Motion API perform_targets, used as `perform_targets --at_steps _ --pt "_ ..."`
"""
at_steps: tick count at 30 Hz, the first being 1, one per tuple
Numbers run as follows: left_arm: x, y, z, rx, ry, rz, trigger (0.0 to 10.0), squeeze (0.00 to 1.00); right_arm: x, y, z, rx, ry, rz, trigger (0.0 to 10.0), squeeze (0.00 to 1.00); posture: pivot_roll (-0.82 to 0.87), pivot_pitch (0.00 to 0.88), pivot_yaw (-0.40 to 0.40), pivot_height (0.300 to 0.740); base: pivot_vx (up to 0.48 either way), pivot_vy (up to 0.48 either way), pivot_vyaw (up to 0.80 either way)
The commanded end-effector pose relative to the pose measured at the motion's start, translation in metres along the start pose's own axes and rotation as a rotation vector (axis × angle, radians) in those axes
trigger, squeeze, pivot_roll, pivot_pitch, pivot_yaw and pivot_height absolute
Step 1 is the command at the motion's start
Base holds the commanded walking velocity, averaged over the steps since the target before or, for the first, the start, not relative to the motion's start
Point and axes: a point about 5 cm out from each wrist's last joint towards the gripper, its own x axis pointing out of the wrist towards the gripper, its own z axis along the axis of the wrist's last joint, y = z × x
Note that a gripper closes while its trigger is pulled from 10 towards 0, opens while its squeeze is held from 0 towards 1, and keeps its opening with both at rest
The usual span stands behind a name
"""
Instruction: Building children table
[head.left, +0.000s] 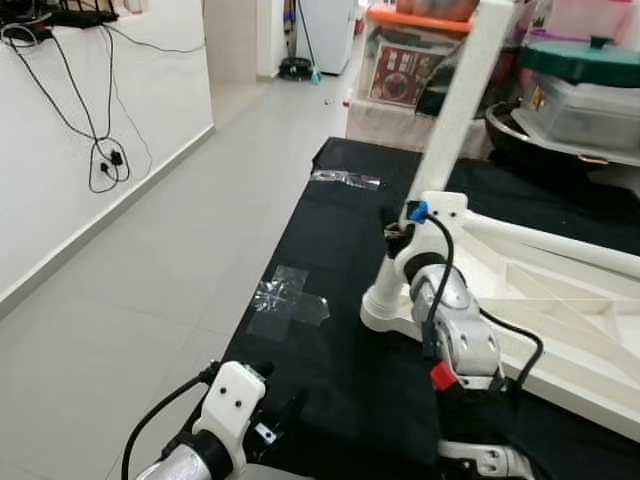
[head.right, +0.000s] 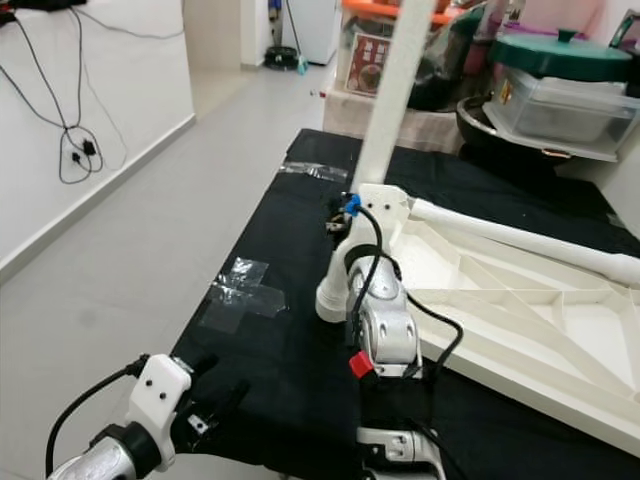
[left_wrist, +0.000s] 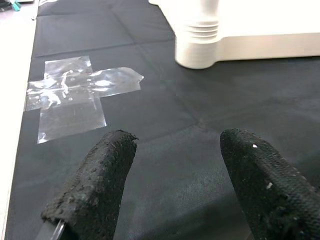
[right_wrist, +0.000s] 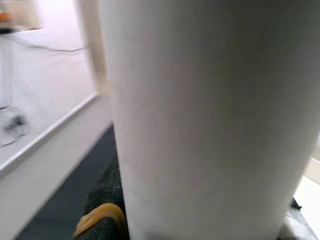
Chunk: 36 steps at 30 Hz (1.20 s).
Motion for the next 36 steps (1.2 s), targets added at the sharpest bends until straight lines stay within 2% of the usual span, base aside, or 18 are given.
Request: perform_targets --at_steps 1,4,5,6,7,10,11,16,17,19,21,23,24,26,31,32,33,36 --pt "0.0 -0.001 -0.003 0.0 0.009 -0.007 10.0 0.0 -0.012 -0.004 -0.016 -0.031 0.073 -0.179 0.0 0.0 0.13 0.03 -0.104 0.74 0.0 0.0 0.0" --pt "0.0 -0.001 -0.003 0.0 0.009 -0.007 10.0 0.0 -0.015 0.003 -0.02 -0.015 0.101 -0.188 0.0 0.0 0.13 0.029 -0.105 0.74 0.0 0.0 0.0" --pt "0.0 -0.001 -0.003 -0.001 0.01 -0.006 10.0 0.0 -0.015 0.01 -0.022 0.026 0.108 -0.177 2.5 0.0 0.13 0.028 -0.106 0.74 0.0 0.0 0.0" --pt "0.001 -0.001 -0.003 -0.003 0.01 -0.006 10.0 0.0 -0.015 0.014 -0.022 0.055 0.109 -0.169 2.5 0.0 0.13 0.028 -0.106 0.74 0.0 0.0 0.0" --pt "0.001 -0.001 -0.003 -0.005 0.01 -0.006 10.0 0.0 -0.014 0.018 -0.018 0.058 0.074 -0.143 10.0 0.0 0.13 0.03 -0.106 0.74 0.0 0.0 0.0" --pt "0.001 -0.002 -0.003 -0.007 0.01 -0.005 10.0 0.0 -0.015 0.023 -0.011 0.064 0.037 -0.135 10.0 0.0 0.13 0.03 -0.106 0.74 0.0 0.0 0.0" --pt "0.001 -0.001 -0.003 -0.007 0.008 -0.004 10.0 0.0 -0.014 0.026 -0.002 0.069 -0.024 -0.072 10.0 1.0 0.12 0.029 -0.109 0.74 0.0 0.0 0.0" --pt "0.002 -0.002 -0.003 -0.009 0.006 -0.006 10.0 0.0 -0.011 0.025 0.006 0.039 -0.061 0.021 10.0 1.0 0.12 0.029 -0.107 0.74 0.0 0.0 0.0" --pt "0.002 -0.002 -0.003 -0.012 0.007 -0.007 10.0 0.0 -0.009 0.028 0.014 0.097 -0.087 0.172 10.0 0.0 0.12 0.029 -0.106 0.74 0.0 0.0 0.0" --pt "0.002 -0.002 -0.003 -0.013 0.007 -0.008 10.0 0.0 -0.008 0.026 0.017 0.115 -0.096 0.208 10.0 0.0 0.11 0.027 -0.102 0.74 0.0 0.0 0.0" --pt "0.003 -0.002 -0.003 -0.013 0.006 -0.009 10.0 0.0 -0.005 0.028 0.019 0.173 -0.071 0.349 10.0 0.0 0.11 0.028 -0.103 0.74 0.0 0.0 0.0" --pt "0.004 -0.002 -0.003 -0.014 0.005 -0.011 10.0 0.0 -0.005 0.028 0.025 0.201 -0.064 0.604 10.0 0.0 0.11 0.027 -0.103 0.74 0.0 0.0 0.0" --pt "0.004 -0.002 -0.003 -0.013 0.004 -0.011 10.0 0.0 -0.006 0.025 0.03 0.176 -0.087 0.723 10.0 0.0 0.11 0.026 -0.105 0.74 0.0 0.0 0.0" --pt "0.004 -0.002 -0.003 -0.013 0.004 -0.011 10.0 0.0 -0.008 0.023 0.033 0.155 -0.102 0.797 10.0 0.0 0.11 0.026 -0.105 0.74 0.0 0.0 0.0" --pt "0.006 -0.002 -0.003 -0.012 0.003 -0.013 10.0 0.0 -0.013 0.014 0.027 0.068 0.025 1.172 10.0 0.0 0.12 0.026 -0.108 0.74 0.0 0.0 0.0" --pt "0.006 -0.002 -0.003 -0.012 0.003 -0.013 10.0 0.0 -0.013 0.014 0.027 0.068 0.025 1.172 10.0 0.0 0.12 0.026 -0.108 0.74 0.0 0.0 0.0" --pt "0.006 -0.002 -0.003 -0.011 0.002 -0.012 10.0 0.0 -0.019 0.012 0.021 -0.005 0.071 1.385 10.0 0.0 0.12 0.023 -0.112 0.74 0.0 0.0 0.0" --pt "0.006 -0.002 -0.003 -0.011 0.002 -0.011 10.0 0.0 -0.019 0.011 0.019 -0.024 0.087 1.438 10.0 0.0 0.12 0.023 -0.112 0.74 0.0 0.0 0.0"
